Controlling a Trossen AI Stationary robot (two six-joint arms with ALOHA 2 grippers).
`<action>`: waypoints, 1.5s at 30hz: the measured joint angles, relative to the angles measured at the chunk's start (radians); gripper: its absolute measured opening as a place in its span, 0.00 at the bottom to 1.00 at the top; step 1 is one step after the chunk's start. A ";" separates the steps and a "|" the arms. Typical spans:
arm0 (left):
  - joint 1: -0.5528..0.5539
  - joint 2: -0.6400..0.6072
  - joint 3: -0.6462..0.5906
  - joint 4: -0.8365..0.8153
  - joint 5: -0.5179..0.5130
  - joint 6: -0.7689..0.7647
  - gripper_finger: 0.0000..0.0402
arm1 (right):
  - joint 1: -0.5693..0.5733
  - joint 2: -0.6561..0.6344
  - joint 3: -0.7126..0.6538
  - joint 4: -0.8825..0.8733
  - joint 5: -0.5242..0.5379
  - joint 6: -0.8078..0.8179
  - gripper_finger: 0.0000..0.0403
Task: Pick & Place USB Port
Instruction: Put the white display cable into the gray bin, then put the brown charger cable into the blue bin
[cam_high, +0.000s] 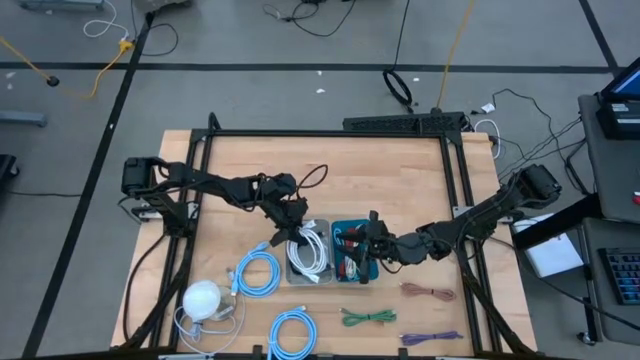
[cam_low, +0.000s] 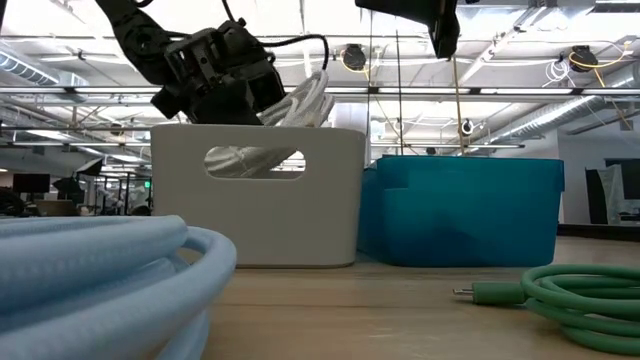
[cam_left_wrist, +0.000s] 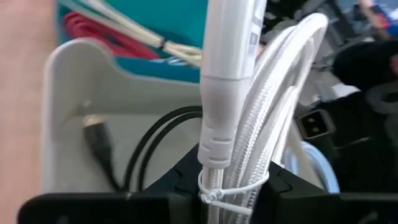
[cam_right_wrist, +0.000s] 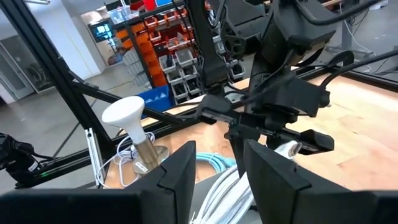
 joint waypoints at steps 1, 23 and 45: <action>0.000 0.000 0.000 -0.012 -0.019 0.000 0.21 | -0.003 0.000 0.000 0.000 0.000 0.000 0.32; -0.085 0.000 0.158 -0.333 -0.400 0.149 0.68 | -0.026 0.000 0.000 0.000 -0.053 0.000 0.32; -0.385 -0.014 0.458 -0.648 -1.293 0.400 0.62 | -0.026 0.000 0.000 -0.053 -0.053 -0.023 0.32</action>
